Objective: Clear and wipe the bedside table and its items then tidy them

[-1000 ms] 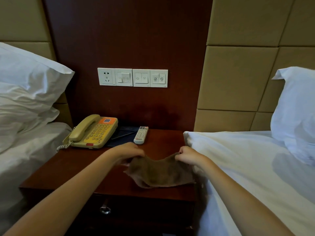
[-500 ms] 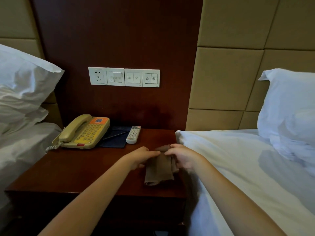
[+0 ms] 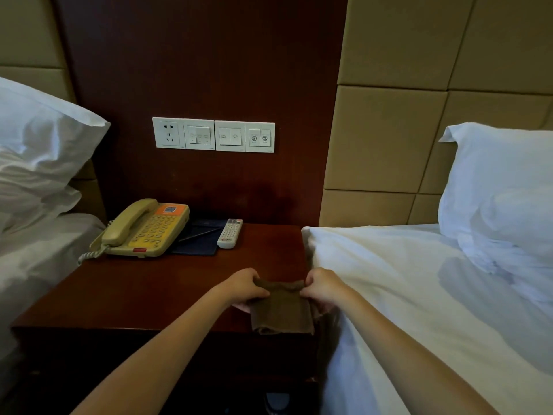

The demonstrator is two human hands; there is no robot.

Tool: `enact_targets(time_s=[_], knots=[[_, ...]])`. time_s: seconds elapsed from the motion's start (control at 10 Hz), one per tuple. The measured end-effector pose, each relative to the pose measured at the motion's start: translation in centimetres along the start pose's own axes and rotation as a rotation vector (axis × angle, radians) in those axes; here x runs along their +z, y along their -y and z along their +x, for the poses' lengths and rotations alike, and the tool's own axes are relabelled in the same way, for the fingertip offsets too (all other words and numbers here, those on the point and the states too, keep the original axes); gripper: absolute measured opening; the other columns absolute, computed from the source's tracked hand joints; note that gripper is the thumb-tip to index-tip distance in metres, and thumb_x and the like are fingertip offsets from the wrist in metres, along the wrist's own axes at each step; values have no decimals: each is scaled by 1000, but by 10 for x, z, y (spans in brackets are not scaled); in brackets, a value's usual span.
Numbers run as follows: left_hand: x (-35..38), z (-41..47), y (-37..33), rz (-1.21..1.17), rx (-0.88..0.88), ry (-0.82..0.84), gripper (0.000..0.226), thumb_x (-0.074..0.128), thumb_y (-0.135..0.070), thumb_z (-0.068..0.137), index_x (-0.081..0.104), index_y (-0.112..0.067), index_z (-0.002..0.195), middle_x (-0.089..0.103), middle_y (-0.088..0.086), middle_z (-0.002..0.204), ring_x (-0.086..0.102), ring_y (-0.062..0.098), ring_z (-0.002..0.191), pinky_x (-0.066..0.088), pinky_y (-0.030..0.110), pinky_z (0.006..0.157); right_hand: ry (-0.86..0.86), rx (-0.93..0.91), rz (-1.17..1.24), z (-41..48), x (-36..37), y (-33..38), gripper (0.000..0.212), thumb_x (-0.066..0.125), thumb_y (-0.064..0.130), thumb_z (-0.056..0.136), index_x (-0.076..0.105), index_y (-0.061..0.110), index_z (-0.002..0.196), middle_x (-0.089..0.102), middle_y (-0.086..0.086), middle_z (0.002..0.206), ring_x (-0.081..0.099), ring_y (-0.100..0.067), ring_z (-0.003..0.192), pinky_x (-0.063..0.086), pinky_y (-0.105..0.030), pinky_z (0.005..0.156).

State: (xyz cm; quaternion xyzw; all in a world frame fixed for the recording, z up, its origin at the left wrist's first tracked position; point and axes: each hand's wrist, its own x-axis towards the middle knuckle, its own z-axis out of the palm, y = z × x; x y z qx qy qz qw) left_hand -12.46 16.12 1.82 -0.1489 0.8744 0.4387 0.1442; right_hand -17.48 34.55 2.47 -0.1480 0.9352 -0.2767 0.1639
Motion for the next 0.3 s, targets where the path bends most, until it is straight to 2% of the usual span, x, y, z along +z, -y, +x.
enact_targets(time_s=[0.1,0.2,0.3], knots=[[-1,7,5,122,70,-177,39,56,-39,91,42,-16,119,51,0,103,56,11,79,48,20,55,-134,-90,-201,5,3,1,12,54,27,92,55,18,84,61,-5,89,63,-26,90,53,-38,77],[-15,15,5,178,154,-366,44,57,-40,90,49,-13,124,55,2,118,48,8,91,40,22,73,-257,-156,-149,16,5,16,21,53,37,94,58,16,94,64,-4,91,61,-20,88,52,-35,78],[-42,12,6,15,232,-457,37,55,-40,90,55,-15,118,58,2,116,51,8,92,40,21,69,-276,-228,19,30,13,43,26,51,41,95,60,18,100,65,-1,93,61,-16,88,53,-32,80]])
